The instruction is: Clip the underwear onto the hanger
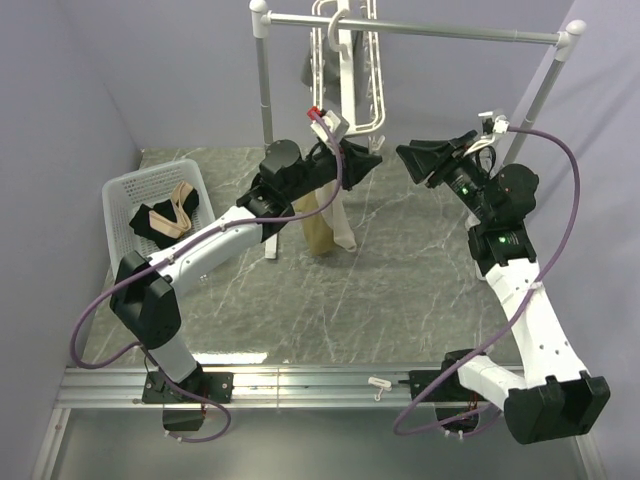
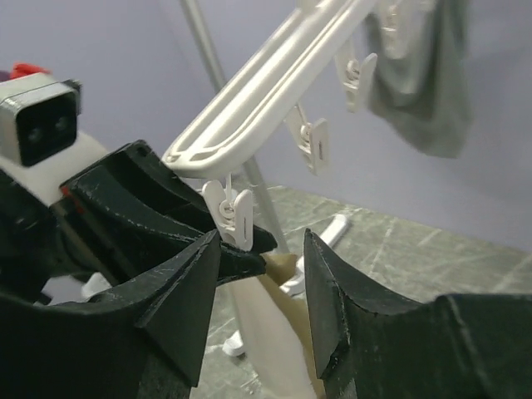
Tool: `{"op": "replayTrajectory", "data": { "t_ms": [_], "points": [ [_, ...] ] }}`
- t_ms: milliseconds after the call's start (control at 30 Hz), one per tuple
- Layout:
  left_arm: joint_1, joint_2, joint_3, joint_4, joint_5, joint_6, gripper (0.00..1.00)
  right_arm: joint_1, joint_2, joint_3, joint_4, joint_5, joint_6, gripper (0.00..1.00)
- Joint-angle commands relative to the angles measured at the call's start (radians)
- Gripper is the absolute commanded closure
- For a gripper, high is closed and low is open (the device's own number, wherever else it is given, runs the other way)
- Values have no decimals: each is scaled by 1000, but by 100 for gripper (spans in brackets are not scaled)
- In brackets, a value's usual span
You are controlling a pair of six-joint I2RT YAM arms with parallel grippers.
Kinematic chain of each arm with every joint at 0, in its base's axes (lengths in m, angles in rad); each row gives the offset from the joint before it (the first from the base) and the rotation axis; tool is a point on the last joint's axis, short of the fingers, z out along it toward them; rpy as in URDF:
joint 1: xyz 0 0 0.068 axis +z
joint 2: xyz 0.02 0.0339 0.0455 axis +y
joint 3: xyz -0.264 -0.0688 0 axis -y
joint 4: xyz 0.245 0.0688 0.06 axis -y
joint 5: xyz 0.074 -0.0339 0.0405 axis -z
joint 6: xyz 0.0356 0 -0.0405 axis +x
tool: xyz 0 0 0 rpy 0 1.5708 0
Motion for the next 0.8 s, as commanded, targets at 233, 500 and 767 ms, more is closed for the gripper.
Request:
{"op": "replayTrajectory", "data": {
  "t_ms": [233, 500, 767],
  "points": [
    [46, -10, 56, 87, 268, -190, 100, -40, 117, 68, 245, -336, 178, 44],
    [47, -3, 59, 95, 307, -219, 99, -37, 154, 82, 304, -376, 237, 43],
    [47, 22, 88, 75, 343, -228, 99, -34, 183, 95, 349, -391, 277, 49]
  ]
}}
